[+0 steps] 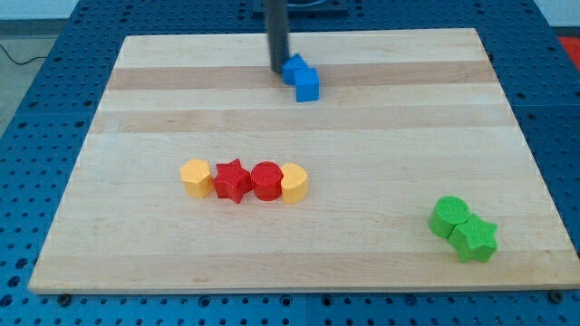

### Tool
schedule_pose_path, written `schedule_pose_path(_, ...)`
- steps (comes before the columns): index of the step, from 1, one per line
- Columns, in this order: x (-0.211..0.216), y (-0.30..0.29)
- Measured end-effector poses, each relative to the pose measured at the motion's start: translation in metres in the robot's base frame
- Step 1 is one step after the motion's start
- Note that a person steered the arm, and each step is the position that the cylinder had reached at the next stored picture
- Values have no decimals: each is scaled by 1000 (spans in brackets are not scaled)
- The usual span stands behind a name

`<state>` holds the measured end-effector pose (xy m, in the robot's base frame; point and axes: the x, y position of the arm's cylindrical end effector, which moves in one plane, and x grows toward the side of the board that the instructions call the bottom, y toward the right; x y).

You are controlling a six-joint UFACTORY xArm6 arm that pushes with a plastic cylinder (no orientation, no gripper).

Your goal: Place the arm right to the yellow heart

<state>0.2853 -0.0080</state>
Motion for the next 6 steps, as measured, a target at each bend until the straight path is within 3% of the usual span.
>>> schedule_pose_path(1,15,39)
schedule_pose_path(3,-27,-21)
schedule_pose_path(4,1,-74)
schedule_pose_path(5,66,-83)
schedule_pose_path(6,86,-33)
